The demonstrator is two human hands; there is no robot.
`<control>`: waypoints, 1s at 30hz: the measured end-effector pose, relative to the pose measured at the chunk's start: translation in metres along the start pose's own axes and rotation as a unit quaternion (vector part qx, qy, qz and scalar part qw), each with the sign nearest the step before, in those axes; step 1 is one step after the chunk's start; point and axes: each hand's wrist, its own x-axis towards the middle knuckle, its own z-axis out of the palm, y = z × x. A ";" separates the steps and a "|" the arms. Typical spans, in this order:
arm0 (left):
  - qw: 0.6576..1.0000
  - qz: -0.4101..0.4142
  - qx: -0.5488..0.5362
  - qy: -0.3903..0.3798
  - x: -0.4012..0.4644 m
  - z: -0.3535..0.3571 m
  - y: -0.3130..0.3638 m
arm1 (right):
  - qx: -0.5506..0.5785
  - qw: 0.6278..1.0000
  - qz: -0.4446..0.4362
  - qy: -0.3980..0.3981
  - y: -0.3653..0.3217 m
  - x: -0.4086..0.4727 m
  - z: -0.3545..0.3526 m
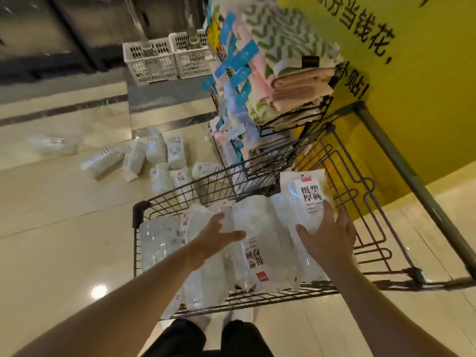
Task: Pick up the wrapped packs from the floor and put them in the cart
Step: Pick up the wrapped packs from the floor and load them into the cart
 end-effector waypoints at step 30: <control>0.955 -0.094 0.108 0.259 -0.241 -0.432 -0.457 | 0.145 0.927 -0.059 -0.342 -0.358 -0.252 0.182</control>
